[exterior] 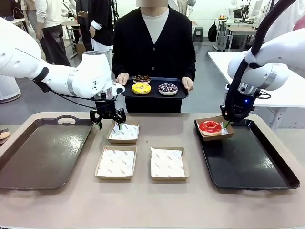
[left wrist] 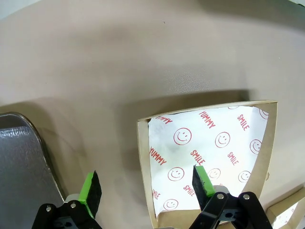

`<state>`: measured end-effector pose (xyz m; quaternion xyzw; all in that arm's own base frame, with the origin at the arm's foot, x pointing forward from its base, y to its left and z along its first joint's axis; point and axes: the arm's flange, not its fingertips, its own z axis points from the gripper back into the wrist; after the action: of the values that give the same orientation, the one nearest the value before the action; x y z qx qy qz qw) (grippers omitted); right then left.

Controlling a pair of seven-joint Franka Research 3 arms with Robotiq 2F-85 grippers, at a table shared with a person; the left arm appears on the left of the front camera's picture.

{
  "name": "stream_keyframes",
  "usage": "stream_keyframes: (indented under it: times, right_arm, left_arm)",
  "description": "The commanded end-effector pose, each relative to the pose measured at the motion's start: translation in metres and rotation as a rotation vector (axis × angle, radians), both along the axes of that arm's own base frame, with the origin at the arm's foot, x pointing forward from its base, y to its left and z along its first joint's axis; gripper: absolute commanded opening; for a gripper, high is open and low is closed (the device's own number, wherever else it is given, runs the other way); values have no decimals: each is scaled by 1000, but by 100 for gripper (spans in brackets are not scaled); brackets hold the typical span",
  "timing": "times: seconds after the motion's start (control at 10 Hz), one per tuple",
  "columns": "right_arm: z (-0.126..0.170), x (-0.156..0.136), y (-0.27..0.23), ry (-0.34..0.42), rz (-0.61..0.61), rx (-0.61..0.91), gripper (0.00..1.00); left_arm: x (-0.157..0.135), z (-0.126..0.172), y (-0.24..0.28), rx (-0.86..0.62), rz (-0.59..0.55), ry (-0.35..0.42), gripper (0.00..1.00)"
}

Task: Individually package the donuts and arrange them on the tray.
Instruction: Place the picked Paper togo box on the Handle tray while simultaneously picking up another Paper togo box from the table with the other hand.

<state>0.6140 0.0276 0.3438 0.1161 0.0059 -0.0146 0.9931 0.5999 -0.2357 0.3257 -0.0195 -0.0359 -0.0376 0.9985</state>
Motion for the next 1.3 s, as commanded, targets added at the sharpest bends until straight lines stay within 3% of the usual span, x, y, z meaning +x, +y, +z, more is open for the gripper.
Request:
stream_keyframes:
  times: [0.0, 0.7, 0.8, 0.9, 1.0, 1.1, 1.2]
  right_arm:
    - [4, 1, 4, -5, -37, -58, 2]
    - [4, 1, 5, -7, -52, -93, 2]
    - [4, 2, 5, -3, -52, -82, 61]
    - [4, 2, 5, 1, -56, -78, 61]
    - [4, 2, 5, 3, -55, -72, 100]
    - [4, 2, 5, 4, -54, -71, 63]
    - [4, 2, 6, 5, -54, -70, 100]
  left_arm:
    - [2, 0, -3, 29, 15, -13, 100]
    - [2, -1, -3, 26, 14, -12, 100]
    - [2, -1, -2, 17, 13, -3, 100]
    - [2, -2, -2, 14, 17, -5, 100]
    - [2, -2, -1, 11, 20, -2, 100]
    - [2, -2, -1, 9, 20, -1, 100]
    - [1, -1, -1, 8, 17, -1, 100]
